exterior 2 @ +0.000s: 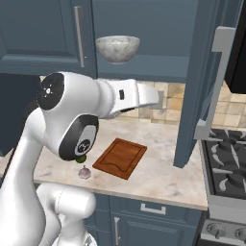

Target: Open the cabinet. Place the bowl and condiment on the counter. Then place the lime and garlic on the cutting board.

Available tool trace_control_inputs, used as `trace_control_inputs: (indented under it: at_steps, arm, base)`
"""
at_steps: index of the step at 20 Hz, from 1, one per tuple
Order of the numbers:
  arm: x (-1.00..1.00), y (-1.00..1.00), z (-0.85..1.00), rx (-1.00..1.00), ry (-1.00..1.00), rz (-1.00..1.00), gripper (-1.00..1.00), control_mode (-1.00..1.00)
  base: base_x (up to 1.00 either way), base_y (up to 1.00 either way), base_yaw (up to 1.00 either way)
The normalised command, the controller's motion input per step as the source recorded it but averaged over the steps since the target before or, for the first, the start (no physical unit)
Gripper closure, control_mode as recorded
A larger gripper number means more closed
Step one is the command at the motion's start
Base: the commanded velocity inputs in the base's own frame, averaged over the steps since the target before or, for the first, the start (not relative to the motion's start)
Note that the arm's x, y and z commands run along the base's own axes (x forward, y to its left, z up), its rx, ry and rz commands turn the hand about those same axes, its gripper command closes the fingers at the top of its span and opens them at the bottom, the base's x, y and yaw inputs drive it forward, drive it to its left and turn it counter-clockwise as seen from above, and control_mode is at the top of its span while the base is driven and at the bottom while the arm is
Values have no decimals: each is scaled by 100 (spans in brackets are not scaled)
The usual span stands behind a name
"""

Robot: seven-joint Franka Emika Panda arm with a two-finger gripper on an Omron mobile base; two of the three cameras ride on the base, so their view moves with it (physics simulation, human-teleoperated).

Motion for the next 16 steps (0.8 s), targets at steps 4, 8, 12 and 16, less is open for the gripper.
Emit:
trace_control_inputs:
  at_steps: [4,8,12,16]
  arm:
    - [45,100,43,7,7,40,-100,-100]
    - [46,100,50,8,5,38,-100,-100]
    - [68,99,11,1,-1,15,-100,-100]
    - [71,79,0,5,-5,0,-100,-100]
  base:
    - [0,0,0]
    - [0,0,0]
    - [0,0,0]
    - [0,0,0]
